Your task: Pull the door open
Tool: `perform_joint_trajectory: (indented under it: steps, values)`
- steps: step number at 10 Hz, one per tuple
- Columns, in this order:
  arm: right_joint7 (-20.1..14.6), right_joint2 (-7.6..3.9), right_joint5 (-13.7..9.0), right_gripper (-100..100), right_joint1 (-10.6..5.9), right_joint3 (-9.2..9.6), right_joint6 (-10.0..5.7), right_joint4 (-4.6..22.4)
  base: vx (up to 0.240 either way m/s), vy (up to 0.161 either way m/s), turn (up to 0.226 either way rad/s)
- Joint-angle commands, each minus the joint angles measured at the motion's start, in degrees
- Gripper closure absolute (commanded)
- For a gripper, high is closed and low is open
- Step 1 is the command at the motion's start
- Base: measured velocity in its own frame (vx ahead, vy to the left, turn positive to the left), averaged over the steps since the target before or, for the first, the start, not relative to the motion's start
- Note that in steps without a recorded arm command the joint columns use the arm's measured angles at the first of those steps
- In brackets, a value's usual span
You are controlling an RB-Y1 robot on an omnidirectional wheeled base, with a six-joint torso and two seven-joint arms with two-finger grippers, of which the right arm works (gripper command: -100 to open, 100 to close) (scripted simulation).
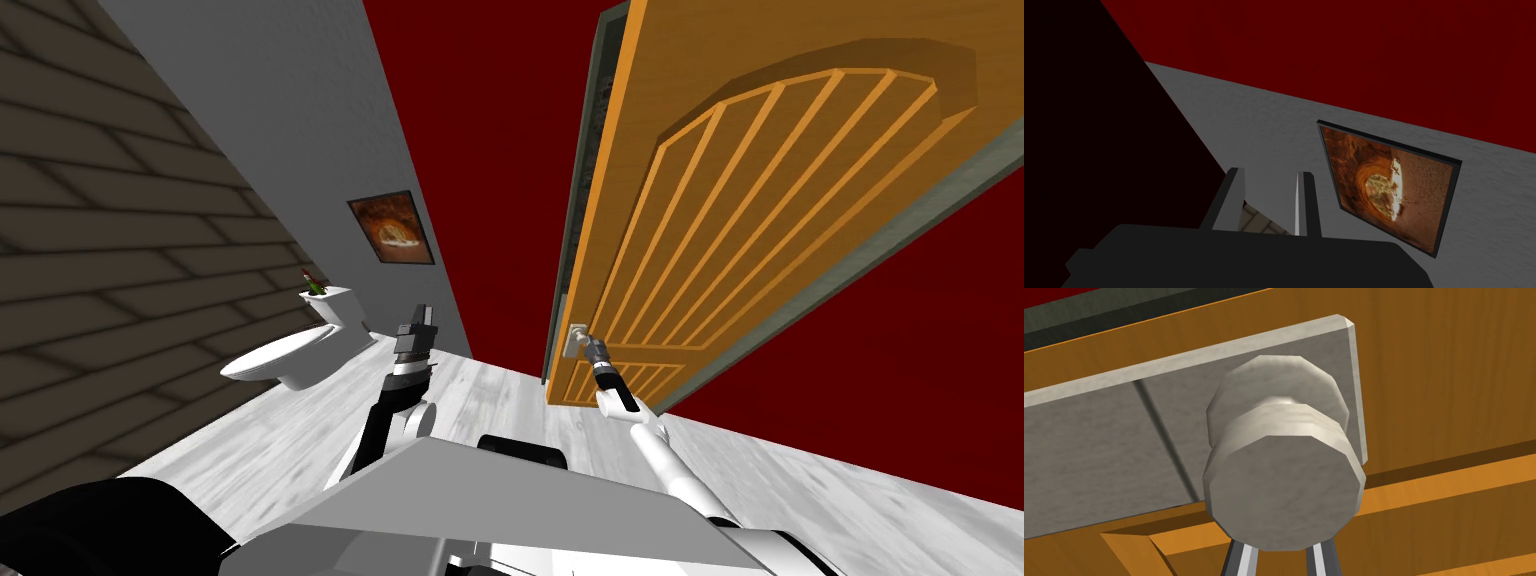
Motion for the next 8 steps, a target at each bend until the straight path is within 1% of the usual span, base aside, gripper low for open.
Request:
perform_joint_trajectory:
  steps: [1, 2, 3, 5, 6, 8]
  values:
    - [-2.66, 0.45, -1.31, 100, -0.99, 0.35, -0.26, -0.21, -0.052, -0.031, 0.054]
    - [-4.04, 0.71, -2.48, 100, -1.25, 0.32, -0.06, -0.01, -0.074, -0.048, 0.171]
    - [-4.53, 0.71, -2.48, 100, -1.25, 0.32, -0.06, -0.01, -0.050, -0.042, 0.065]
    - [-7.85, 1.23, -4.81, 100, -1.77, 0.26, 0.35, 0.40, -0.066, -0.042, 0.110]
    - [-8.29, 1.23, -4.81, 100, -1.77, 0.26, 0.35, 0.40, -0.063, -0.035, 0.063]
    - [-11.98, 1.74, -7.11, 100, -2.28, 0.20, 0.74, 0.80, -0.063, -0.050, 0.108]
